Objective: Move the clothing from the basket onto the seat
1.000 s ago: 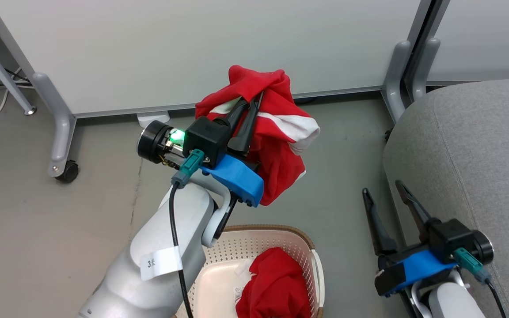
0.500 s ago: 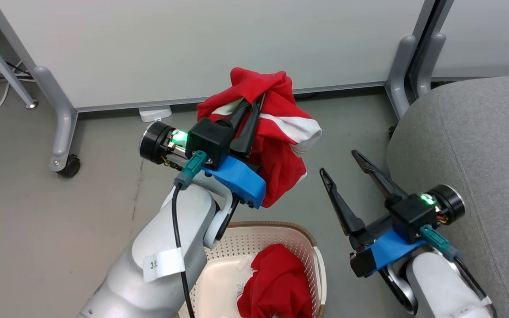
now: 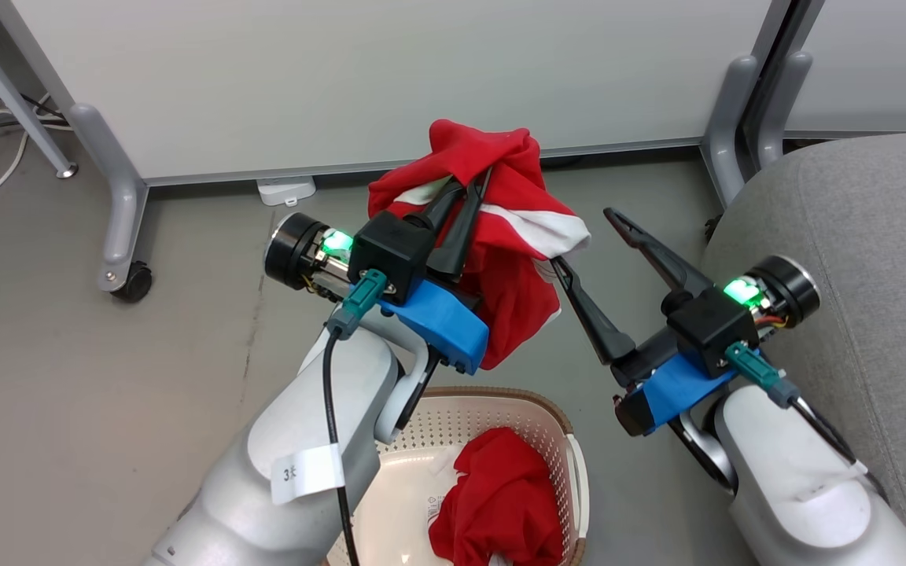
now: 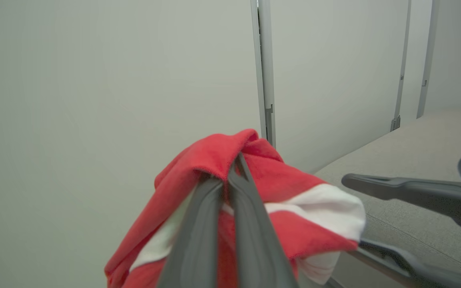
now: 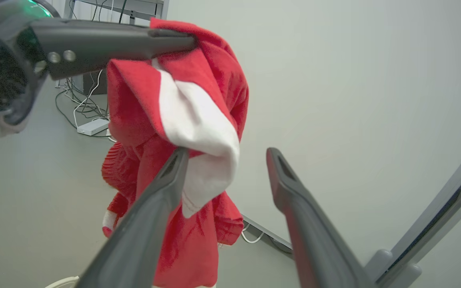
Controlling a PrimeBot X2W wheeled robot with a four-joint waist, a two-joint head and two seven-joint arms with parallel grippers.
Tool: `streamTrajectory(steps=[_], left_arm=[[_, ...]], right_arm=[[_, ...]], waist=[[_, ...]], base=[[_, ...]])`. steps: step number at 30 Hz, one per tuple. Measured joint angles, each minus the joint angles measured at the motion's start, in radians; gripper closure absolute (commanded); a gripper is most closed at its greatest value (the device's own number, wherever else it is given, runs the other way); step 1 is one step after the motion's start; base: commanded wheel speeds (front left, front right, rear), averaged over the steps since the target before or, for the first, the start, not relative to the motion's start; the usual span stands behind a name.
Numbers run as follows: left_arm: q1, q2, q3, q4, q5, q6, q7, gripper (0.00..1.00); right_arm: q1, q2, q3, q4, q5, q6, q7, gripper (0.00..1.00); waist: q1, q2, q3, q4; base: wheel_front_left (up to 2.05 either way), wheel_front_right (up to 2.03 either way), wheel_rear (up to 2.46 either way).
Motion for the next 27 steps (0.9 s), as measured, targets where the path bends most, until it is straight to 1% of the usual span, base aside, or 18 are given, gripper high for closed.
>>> streamTrajectory(steps=[6,13,21,22,23,24,25,27], left_arm=[[-0.008,-0.005,-0.025,-0.001,-0.003,0.002,-0.001,1.0],[-0.02,-0.007,-0.05,0.001,-0.011,0.002,-0.002,1.0],[-0.035,-0.01,-0.065,0.002,-0.018,0.006,-0.003,1.0],[-0.035,-0.01,-0.068,0.002,-0.021,0.007,-0.003,1.0],[-0.035,-0.01,-0.071,0.002,-0.022,0.007,-0.003,1.0],[-0.035,-0.01,-0.074,0.002,-0.024,0.007,-0.003,1.0],[-0.037,-0.01,-0.077,0.003,-0.026,0.007,-0.003,1.0],[-0.04,-0.01,-0.08,0.003,-0.028,0.007,-0.003,1.0]], right_arm=[[-0.064,-0.012,0.016,0.023,-0.001,0.0,0.0,0.0],[-0.112,-0.016,0.079,0.071,-0.008,0.0,0.0,0.0],[-0.157,-0.01,0.098,0.127,-0.008,0.0,0.0,0.0],[-0.16,-0.008,0.098,0.137,-0.008,0.0,0.0,0.24],[-0.163,-0.007,0.098,0.148,-0.006,0.0,0.0,0.7],[-0.164,-0.006,0.099,0.154,-0.006,0.0,0.0,0.86],[-0.164,-0.004,0.1,0.158,-0.002,0.0,0.0,1.0],[-0.165,-0.002,0.103,0.161,0.0,0.0,0.0,1.0]], waist=[[0.0,0.0,0.014,0.013],[0.0,0.0,0.026,0.023],[0.0,0.0,0.036,0.028],[0.0,0.0,0.037,0.029],[0.0,0.0,0.037,0.029],[0.0,0.0,0.037,0.029],[0.0,0.0,0.038,0.029],[0.0,0.0,0.039,0.029]], base=[[0.0,0.0,0.0],[0.0,0.0,0.0],[0.0,0.0,0.0],[0.0,0.0,0.0],[0.0,0.0,0.0],[0.0,0.0,0.0],[0.0,0.0,0.0],[0.0,0.0,0.0]])
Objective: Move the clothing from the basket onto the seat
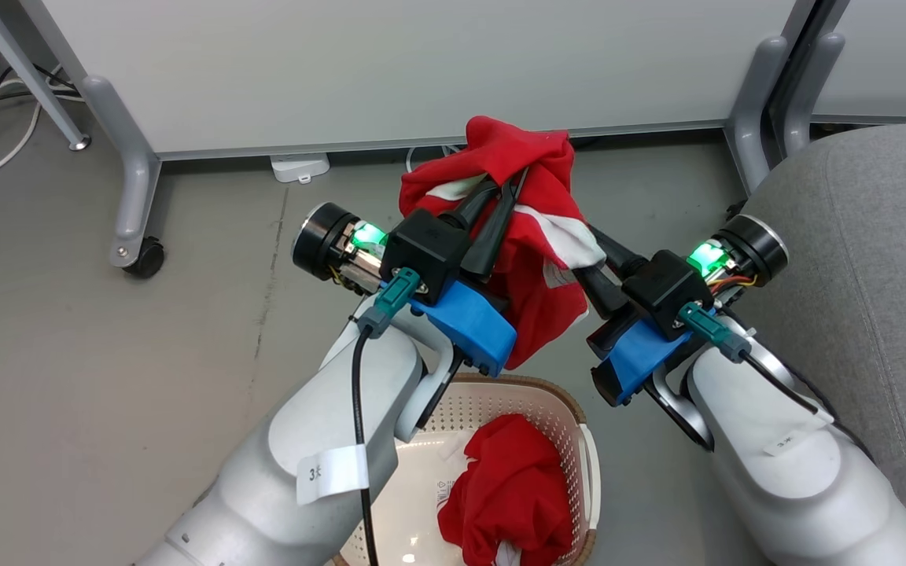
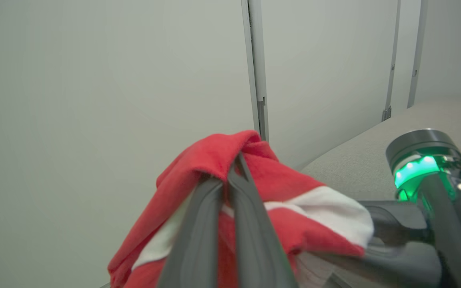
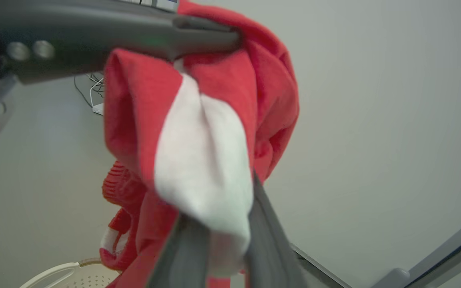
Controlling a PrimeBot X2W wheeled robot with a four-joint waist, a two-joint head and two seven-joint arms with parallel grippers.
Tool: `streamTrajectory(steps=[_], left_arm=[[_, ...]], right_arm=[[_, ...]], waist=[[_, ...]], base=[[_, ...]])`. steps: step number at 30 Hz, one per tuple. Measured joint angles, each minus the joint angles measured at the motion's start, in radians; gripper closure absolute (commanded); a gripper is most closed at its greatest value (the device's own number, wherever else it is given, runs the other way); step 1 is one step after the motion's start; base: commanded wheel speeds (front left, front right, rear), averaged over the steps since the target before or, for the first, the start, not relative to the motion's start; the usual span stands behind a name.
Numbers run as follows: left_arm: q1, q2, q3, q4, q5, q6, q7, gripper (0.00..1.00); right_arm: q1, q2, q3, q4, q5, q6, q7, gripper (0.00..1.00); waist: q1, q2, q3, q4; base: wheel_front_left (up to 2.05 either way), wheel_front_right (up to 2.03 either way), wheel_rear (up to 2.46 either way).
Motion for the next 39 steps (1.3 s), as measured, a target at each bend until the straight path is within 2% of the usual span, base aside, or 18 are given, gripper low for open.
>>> streamTrajectory(steps=[22,23,24,25,39], left_arm=[[-0.004,-0.001,-0.008,0.01,-0.01,0.004,-0.002,1.0],[-0.004,-0.001,-0.008,0.01,-0.01,0.004,-0.002,0.7],[-0.004,-0.001,-0.008,0.01,-0.01,0.004,-0.002,0.47],[-0.004,-0.001,-0.007,0.01,-0.009,0.004,-0.002,0.0],[0.001,-0.001,-0.002,0.016,0.009,0.013,-0.002,0.0]], right_arm=[[0.003,0.005,0.0,-0.001,0.018,0.0,0.0,1.0],[0.003,0.005,-0.001,-0.002,0.019,0.0,0.0,1.0],[0.003,0.005,-0.002,-0.002,0.019,0.0,0.0,1.0],[0.004,0.005,-0.003,-0.002,0.02,0.0,0.0,1.0],[0.014,0.005,-0.038,-0.016,0.035,0.0,0.0,1.0]], waist=[[0.0,0.0,-0.005,-0.005],[0.0,0.0,-0.004,-0.005],[0.0,0.0,-0.004,-0.005],[0.0,0.0,-0.004,-0.005],[0.0,0.0,0.007,-0.014]], base=[[0.0,0.0,0.0],[0.0,0.0,0.0],[0.0,0.0,0.0],[0.0,0.0,0.0],[0.0,0.0,0.0]])
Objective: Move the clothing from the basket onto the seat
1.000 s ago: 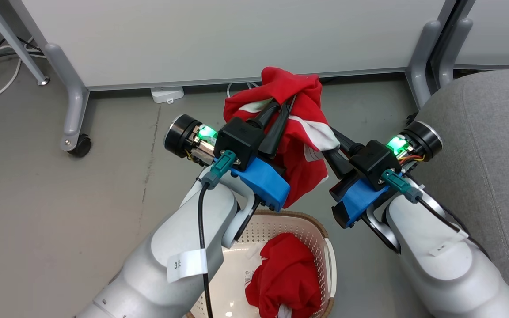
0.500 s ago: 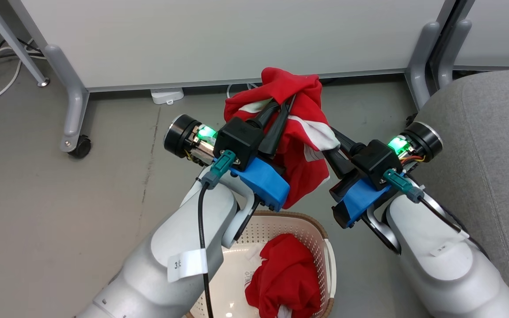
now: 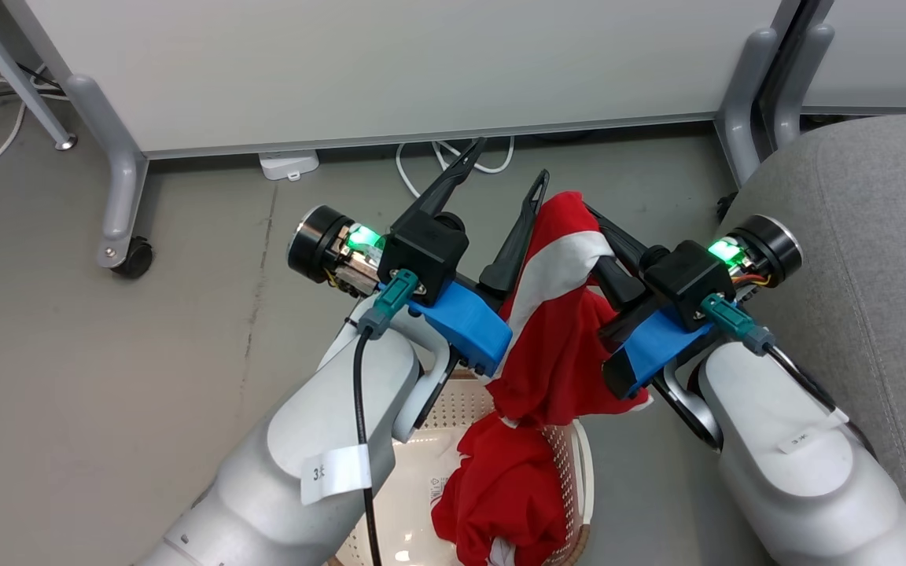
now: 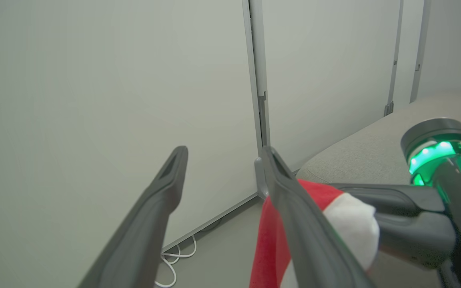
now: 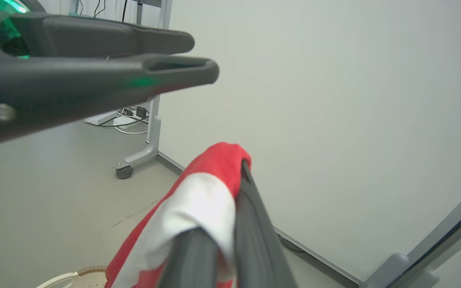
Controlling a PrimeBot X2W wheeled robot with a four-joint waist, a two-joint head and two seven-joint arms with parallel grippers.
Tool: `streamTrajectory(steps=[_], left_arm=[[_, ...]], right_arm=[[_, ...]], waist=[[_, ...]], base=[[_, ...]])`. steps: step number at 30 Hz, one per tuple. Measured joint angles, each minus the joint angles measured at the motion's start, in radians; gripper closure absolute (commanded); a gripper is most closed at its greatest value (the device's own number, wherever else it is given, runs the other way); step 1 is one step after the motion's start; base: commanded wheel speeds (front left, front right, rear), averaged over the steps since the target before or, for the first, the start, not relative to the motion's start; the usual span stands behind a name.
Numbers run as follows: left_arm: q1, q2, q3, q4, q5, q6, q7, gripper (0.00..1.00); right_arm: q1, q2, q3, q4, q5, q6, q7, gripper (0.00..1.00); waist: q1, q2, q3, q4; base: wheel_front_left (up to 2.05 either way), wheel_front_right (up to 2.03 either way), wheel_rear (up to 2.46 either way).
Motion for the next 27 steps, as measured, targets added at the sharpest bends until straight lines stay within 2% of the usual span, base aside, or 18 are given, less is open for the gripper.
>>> streamTrajectory(steps=[15,27], left_arm=[[-0.007,0.013,0.011,-0.015,0.019,0.004,-0.001,0.0],[-0.025,0.023,-0.004,-0.023,0.046,-0.002,-0.001,0.0]], right_arm=[[0.001,0.006,-0.083,-0.034,0.004,0.0,0.0,1.0],[0.034,0.013,-0.19,-0.085,0.025,0.0,0.0,1.0]], waist=[[0.0,0.0,0.054,-0.072],[0.0,0.0,0.122,-0.186]], base=[[0.0,0.0,0.0],[0.0,0.0,0.0]])
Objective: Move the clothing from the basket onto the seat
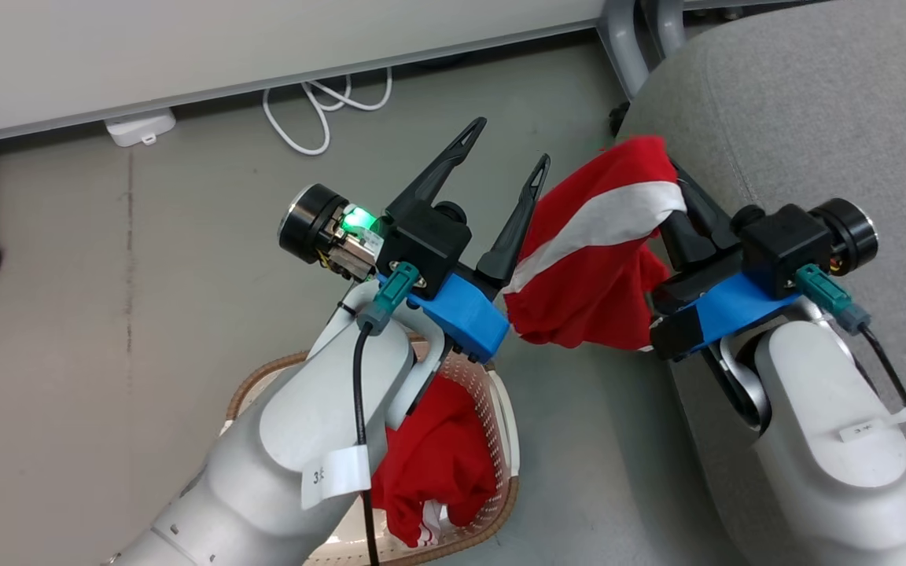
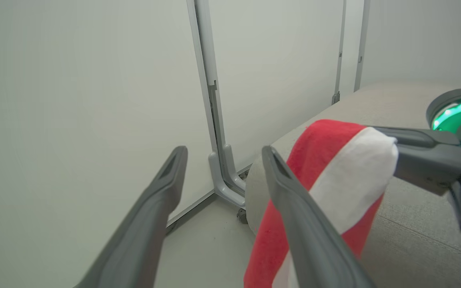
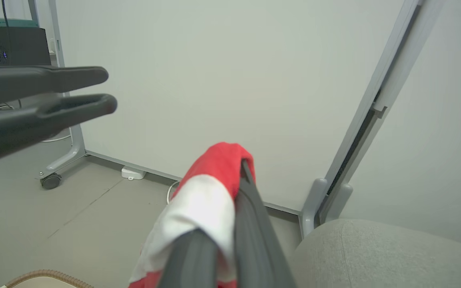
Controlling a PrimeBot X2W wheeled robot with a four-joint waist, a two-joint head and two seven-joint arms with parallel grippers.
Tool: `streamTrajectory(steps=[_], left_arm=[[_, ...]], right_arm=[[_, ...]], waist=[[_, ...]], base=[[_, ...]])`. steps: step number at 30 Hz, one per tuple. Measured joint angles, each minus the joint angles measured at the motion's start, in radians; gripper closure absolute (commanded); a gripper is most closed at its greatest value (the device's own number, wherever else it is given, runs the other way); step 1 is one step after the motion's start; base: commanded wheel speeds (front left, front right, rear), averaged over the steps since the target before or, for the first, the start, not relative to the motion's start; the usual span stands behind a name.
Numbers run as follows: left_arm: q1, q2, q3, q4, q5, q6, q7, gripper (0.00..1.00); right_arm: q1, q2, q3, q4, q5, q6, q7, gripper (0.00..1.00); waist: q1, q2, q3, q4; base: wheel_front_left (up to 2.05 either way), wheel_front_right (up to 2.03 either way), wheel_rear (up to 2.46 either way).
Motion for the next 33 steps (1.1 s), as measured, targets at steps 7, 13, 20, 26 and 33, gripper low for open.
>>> streamTrajectory(steps=[7,13,20,26,33], left_arm=[[-0.014,0.001,-0.017,0.004,0.011,-0.008,0.0,0.0],[-0.025,0.0,-0.045,0.015,0.025,-0.02,0.0,0.0],[-0.031,0.003,-0.079,0.025,0.035,-0.035,0.006,0.0],[-0.034,0.002,-0.105,0.035,0.037,-0.047,0.01,0.0],[-0.035,-0.003,-0.138,0.047,0.042,-0.064,0.01,0.0]], right_arm=[[0.021,0.012,-0.065,-0.02,0.006,0.0,0.0,1.0],[0.056,0.033,-0.144,-0.044,0.013,0.0,0.0,1.0],[0.1,0.056,-0.217,-0.067,0.02,0.0,0.0,1.0],[0.145,0.069,-0.264,-0.086,0.027,0.0,0.0,1.0],[0.198,0.08,-0.314,-0.094,0.04,0.0,0.0,1.0]], waist=[[0.0,0.0,0.032,-0.052],[0.0,0.0,0.061,-0.114],[0.0,0.0,0.085,-0.178],[0.0,0.0,0.102,-0.229],[0.0,0.0,0.113,-0.273]], base=[[0.0,0.0,0.0],[0.0,0.0,0.0],[0.0,0.0,0.0],[0.0,0.0,0.0],[0.0,0.0,0.0]])
